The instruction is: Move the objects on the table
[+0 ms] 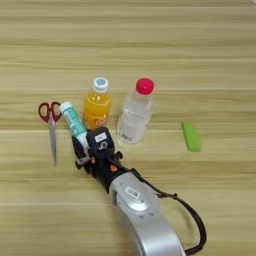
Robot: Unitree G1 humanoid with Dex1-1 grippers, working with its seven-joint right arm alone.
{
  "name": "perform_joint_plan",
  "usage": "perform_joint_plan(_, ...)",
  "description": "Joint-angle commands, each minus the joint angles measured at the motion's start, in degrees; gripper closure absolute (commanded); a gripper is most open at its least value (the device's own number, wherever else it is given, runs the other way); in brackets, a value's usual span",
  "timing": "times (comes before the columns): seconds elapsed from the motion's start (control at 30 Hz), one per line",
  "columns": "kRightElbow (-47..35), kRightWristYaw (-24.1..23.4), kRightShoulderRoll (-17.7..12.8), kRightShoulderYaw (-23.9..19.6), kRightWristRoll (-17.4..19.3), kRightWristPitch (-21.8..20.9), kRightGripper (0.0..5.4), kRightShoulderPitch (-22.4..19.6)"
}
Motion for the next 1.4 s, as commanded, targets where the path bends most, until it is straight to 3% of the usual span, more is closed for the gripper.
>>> perform_joint_plan(0.03,0.13,-0.28,0.54,-0.78,-0.47,-3.84,3.71,-2.3)
perform_joint_plan(1.1,14.41,0.32,4.21,-4.6,1.0,-5.66,3.71,-5.64)
perform_joint_plan(1.4,14.56,0.91,4.24,-4.8,0.88,-5.63,2.22,-5.71)
